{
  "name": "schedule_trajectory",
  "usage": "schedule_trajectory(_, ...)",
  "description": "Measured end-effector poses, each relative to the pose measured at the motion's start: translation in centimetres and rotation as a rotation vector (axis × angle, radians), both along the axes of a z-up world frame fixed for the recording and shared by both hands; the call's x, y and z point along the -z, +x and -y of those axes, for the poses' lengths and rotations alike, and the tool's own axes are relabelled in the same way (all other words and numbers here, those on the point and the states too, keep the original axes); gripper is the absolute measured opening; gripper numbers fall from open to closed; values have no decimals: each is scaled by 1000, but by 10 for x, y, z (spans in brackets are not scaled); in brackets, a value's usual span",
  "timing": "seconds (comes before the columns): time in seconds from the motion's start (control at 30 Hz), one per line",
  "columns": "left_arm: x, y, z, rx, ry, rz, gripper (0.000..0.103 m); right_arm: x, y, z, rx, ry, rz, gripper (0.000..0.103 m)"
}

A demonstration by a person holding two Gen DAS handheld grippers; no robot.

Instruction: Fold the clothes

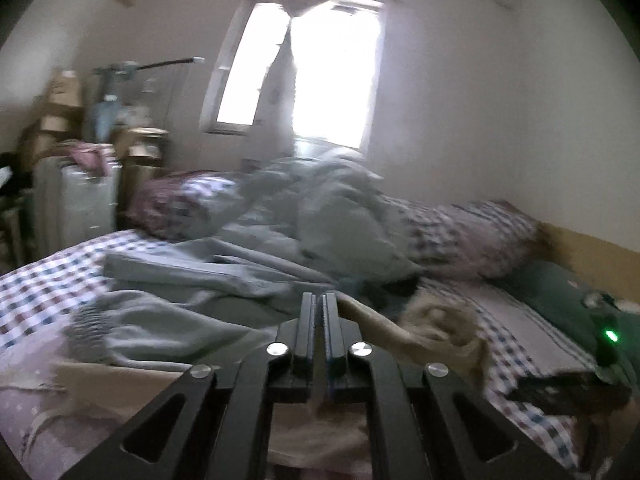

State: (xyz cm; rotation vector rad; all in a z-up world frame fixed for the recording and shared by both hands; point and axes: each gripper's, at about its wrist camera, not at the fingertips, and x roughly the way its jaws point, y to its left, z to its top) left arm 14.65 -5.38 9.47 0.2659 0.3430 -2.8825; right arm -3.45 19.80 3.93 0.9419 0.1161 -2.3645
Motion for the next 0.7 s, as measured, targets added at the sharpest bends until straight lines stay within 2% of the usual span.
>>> schedule_trajectory(0.13,4,9,39,-98,78,-11,0,0,4,12,-39,3,-16,50)
schedule_trajectory(0.23,15,6,49,-94,100,31,1,1,5,20,-59,9,-18,50)
schedule_trajectory(0.37,24,-1,32,-34,37,83,1,6,4,30,-62,23,-10,50)
schedule_trajectory(0.57,27,-8,4,49,-41,113,1,6,-4,39,-69,14,-4,50)
schedule_trajectory(0.7,30,-13,-9,95,-54,148,4,7,-16,26,-44,-156,94,50)
